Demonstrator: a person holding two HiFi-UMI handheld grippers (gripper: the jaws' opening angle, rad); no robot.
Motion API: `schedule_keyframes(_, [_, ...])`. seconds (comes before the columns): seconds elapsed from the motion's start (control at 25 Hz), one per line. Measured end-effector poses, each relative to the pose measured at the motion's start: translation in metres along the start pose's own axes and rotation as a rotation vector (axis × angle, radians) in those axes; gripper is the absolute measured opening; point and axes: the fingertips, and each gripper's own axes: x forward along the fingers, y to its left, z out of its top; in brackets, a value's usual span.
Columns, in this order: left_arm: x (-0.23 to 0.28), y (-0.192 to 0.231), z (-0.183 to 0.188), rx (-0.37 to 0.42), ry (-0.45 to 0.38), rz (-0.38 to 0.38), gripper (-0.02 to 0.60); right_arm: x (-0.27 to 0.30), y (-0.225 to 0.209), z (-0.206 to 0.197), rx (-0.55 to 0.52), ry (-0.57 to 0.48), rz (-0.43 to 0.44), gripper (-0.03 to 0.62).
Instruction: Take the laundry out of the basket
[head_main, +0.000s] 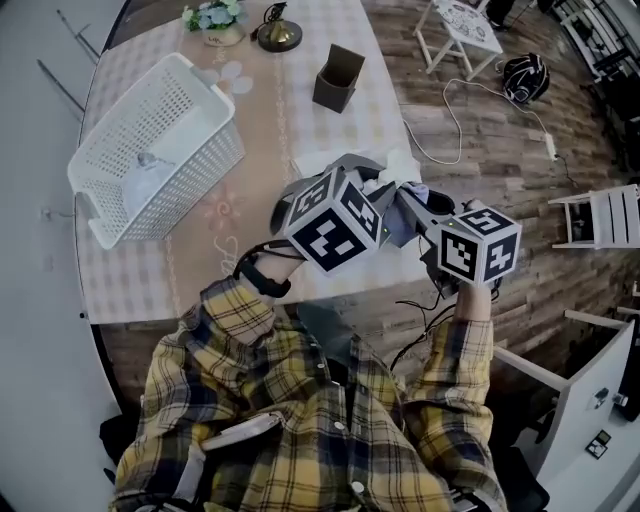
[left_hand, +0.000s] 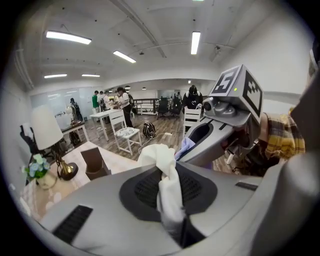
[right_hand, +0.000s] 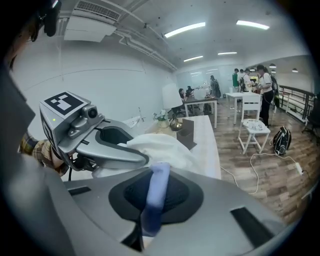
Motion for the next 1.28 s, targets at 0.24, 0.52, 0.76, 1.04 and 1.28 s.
schedule_keyframes(0.24, [0.031,0.006,-0.075,-0.101,0.109,-0.018,0.08,0.048,-0.015,-0.056,0.061,0.086,0.004,0.049])
schedule_keyframes(0.52, [0.061,0.006,-0.131,-0.172,0.191,-0.021,0.091,0.091,-0.032,-0.111,0.11,0.168,-0.017,0.057])
schedule_keyframes(0.76, [0.065,0.01,-0.138,-0.203,0.189,-0.01,0.1,0.097,-0.035,-0.117,0.141,0.15,-0.011,0.06])
schedule_keyframes(1.04, [0.053,0.018,-0.131,-0.226,0.165,0.016,0.173,0.082,-0.022,-0.1,0.096,0.135,0.029,0.162])
schedule_keyframes(1.28, [0.018,0.027,-0.112,-0.268,0.086,0.028,0.213,0.055,-0.006,-0.061,0.074,0.037,0.051,0.234])
